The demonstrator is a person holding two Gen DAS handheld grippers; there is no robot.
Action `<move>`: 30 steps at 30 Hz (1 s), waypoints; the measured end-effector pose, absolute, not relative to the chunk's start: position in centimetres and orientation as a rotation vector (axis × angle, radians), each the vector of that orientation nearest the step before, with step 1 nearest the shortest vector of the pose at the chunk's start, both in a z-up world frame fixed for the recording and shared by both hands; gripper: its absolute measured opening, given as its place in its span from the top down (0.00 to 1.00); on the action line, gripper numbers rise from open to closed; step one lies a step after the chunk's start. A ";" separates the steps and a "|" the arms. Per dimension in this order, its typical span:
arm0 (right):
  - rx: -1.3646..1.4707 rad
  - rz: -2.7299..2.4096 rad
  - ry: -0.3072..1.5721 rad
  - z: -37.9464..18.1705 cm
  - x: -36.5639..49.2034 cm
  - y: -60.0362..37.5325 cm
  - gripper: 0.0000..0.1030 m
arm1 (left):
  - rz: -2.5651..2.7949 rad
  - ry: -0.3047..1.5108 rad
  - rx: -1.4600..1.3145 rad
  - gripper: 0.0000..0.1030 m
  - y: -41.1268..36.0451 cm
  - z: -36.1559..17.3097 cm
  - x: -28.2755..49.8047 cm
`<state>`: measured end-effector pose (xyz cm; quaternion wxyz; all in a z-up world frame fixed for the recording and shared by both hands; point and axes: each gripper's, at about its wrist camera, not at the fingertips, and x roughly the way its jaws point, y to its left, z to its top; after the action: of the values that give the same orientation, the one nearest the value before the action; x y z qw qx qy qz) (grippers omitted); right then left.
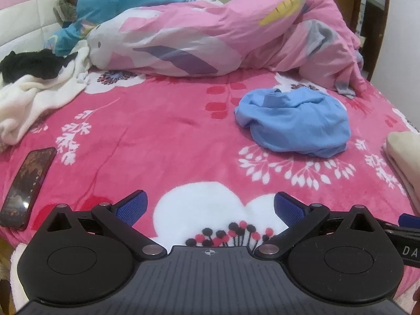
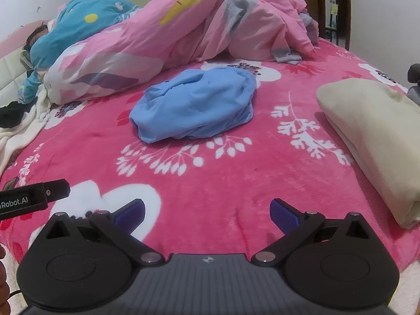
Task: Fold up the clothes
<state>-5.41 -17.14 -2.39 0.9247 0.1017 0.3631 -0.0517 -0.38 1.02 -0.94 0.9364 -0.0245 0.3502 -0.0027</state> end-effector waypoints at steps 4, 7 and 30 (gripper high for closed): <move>0.208 -0.116 0.750 -2.4 -5.3 -17.0 0.00 | 0.005 0.700 -0.045 0.00 1.0 -0.8 -0.6; 0.195 -0.122 0.743 -2.3 -5.5 -16.8 0.00 | 0.009 0.675 -0.037 0.00 1.1 -0.7 -0.7; 0.170 -0.141 0.750 -2.3 -5.2 -16.5 0.00 | -0.004 0.680 -0.049 0.00 1.2 -1.1 -0.9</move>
<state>-5.20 -16.49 -2.27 0.9246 0.0829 0.3655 -0.0687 -0.87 1.19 -1.05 0.9425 -0.0242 0.3334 -0.0021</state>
